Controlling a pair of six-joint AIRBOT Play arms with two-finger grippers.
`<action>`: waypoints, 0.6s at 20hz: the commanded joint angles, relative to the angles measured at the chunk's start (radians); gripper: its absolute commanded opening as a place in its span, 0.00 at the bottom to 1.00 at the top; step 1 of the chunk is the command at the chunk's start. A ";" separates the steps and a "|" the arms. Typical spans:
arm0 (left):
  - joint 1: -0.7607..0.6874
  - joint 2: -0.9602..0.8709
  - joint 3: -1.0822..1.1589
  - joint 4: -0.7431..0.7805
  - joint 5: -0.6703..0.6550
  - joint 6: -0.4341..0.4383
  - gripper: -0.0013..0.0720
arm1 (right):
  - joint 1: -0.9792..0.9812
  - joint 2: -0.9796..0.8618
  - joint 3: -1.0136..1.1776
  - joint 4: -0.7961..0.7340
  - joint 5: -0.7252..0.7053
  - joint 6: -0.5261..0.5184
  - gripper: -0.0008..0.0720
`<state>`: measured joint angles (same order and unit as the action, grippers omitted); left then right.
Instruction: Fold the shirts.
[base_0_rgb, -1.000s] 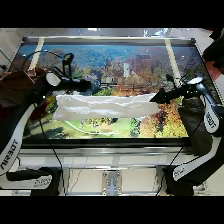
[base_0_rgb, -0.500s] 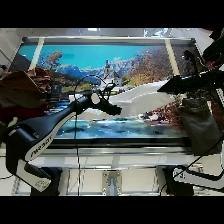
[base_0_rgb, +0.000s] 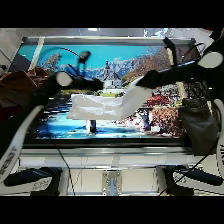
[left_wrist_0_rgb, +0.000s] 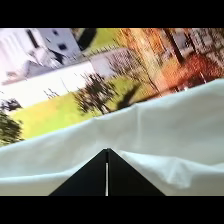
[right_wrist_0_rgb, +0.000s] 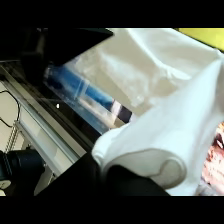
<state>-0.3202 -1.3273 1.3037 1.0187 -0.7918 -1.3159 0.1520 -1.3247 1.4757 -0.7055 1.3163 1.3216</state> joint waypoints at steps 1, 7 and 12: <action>0.209 0.220 0.003 0.055 -0.060 0.000 0.04 | 0.262 -0.114 0.031 -0.001 -0.346 0.014 0.03; 0.383 0.379 0.003 0.055 -0.229 0.001 0.04 | 0.586 -0.429 0.273 0.017 -0.838 0.002 0.75; 0.393 0.383 -0.002 0.124 -0.310 0.000 0.04 | 0.449 -0.431 0.410 -0.198 -0.487 0.045 0.80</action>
<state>0.0544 -0.9588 1.3045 1.1015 -1.0431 -1.3151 0.6563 -1.7348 1.8030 -0.7662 0.6506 1.3289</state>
